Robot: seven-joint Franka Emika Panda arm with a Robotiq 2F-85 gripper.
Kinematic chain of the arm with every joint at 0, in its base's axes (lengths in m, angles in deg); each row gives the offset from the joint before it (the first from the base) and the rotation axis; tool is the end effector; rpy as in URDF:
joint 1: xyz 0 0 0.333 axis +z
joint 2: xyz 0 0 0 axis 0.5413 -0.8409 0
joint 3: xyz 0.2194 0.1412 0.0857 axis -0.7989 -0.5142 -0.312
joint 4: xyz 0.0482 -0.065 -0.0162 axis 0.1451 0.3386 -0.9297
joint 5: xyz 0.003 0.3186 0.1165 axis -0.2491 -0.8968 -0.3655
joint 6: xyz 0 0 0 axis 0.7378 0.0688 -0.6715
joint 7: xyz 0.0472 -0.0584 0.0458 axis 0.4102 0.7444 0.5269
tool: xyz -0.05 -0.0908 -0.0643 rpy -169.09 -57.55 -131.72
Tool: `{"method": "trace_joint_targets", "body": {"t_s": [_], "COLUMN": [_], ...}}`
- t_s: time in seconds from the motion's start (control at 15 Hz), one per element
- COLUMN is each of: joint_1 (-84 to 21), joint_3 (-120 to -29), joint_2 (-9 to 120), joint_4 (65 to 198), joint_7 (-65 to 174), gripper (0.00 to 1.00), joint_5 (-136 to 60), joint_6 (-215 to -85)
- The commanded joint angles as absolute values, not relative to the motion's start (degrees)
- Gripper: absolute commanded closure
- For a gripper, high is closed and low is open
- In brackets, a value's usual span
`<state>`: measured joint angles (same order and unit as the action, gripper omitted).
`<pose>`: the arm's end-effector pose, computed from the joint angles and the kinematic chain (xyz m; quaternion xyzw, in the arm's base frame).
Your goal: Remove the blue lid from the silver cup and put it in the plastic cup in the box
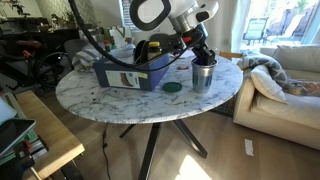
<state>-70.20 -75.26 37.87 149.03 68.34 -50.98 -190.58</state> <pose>0.4667 -0.4092 0.2394 0.9058 -0.3274 0.2515 0.0956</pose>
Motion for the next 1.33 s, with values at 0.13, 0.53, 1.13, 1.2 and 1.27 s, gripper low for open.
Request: {"method": "trace_joint_targets", "body": {"t_s": [0.13,0.53,1.13,1.2,1.27], "joint_1": [-68.77,-70.62,-99.60,-100.80,-102.84], "joint_3": [-73.65,-77.43,-113.44,-113.38,-114.33], "joint_2": [39.79,44.92,60.75,62.31,63.38], "joint_4": [147.25,148.09,158.08,159.47,160.15], "joint_7": [66.87,71.30,108.50,112.54,116.58], "gripper": [1.00,1.00,0.73,0.67,0.60], "joint_5": [-49.99,-50.36,-61.14,-63.26,-64.94], "joint_6": [-189.82,-187.99,-180.77,-177.42,-174.15]}}
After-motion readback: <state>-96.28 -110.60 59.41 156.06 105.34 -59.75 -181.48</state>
